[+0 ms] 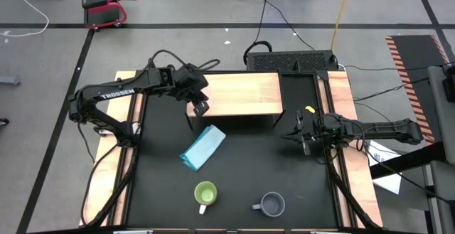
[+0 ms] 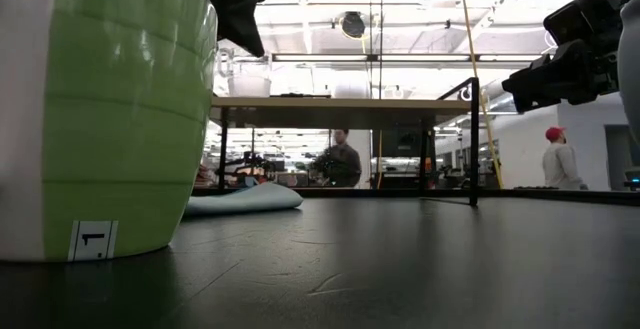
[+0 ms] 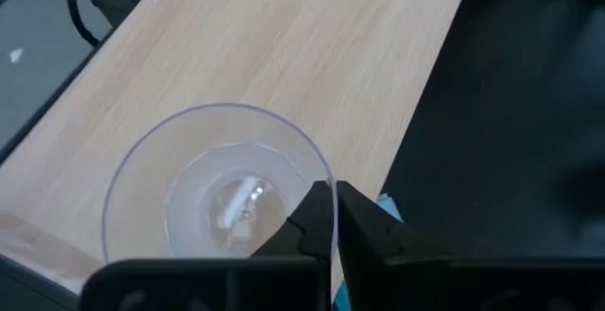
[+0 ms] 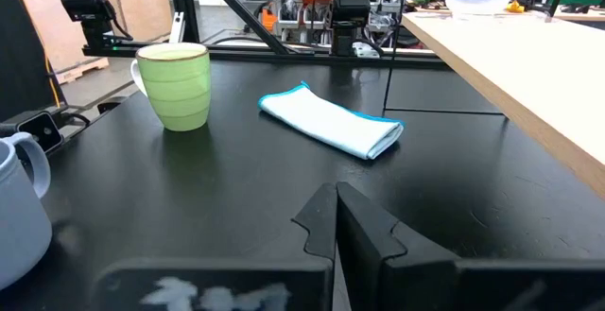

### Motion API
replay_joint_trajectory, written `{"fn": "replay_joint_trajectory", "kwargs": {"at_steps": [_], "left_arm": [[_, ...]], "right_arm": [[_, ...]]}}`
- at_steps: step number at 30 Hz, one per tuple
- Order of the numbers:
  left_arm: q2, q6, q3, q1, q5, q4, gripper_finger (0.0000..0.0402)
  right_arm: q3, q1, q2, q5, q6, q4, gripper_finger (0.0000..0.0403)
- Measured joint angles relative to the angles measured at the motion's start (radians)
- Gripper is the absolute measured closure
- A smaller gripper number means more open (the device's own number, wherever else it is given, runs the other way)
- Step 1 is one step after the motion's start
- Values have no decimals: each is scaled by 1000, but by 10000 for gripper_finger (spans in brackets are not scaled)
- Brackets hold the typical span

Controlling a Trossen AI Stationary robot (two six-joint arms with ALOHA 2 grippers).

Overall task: Stack small to large cups/mugs on shelf
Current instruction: Put the transparent mug on the shelf

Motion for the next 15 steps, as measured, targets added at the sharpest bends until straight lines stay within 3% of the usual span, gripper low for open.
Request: {"fn": "replay_joint_trajectory", "kwargs": {"at_steps": [15], "left_arm": [[0,-238,2,-1,1,58,397]], "right_arm": [[0,0,0,0,-13,-1,403]]}}
